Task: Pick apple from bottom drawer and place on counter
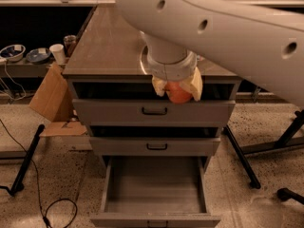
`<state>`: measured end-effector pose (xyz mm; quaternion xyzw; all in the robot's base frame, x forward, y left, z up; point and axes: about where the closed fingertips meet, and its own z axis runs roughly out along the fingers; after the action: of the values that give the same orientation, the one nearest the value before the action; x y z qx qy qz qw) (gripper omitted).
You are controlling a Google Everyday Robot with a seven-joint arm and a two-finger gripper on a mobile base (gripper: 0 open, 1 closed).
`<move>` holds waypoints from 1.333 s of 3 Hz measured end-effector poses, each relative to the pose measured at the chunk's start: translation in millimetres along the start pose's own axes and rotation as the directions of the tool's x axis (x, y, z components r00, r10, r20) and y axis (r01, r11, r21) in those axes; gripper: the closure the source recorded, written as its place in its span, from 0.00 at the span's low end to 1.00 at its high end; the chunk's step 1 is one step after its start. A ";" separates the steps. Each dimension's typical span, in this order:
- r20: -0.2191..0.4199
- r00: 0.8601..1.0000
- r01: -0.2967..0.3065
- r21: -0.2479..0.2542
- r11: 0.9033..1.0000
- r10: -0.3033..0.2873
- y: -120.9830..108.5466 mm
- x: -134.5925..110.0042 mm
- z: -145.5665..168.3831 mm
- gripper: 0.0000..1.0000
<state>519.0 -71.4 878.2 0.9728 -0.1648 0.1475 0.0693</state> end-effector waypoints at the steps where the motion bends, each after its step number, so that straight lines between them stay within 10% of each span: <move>1: -0.073 0.997 0.027 0.066 0.997 -0.022 -21.6 13.2 -30.0 1.00; 2: -0.103 0.994 0.065 0.173 0.983 -0.048 -41.0 22.6 -42.1 1.00; 3: -0.103 0.993 0.091 0.315 0.945 -0.062 -56.5 36.8 -40.8 1.00; 4: -0.093 0.994 0.089 0.455 0.886 -0.052 -69.7 52.8 -38.4 1.00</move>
Offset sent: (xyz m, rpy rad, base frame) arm 0.0407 0.0669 0.0570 0.2326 -0.1991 0.2148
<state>580.3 -15.0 924.9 0.9604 -0.0869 0.2177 -0.1503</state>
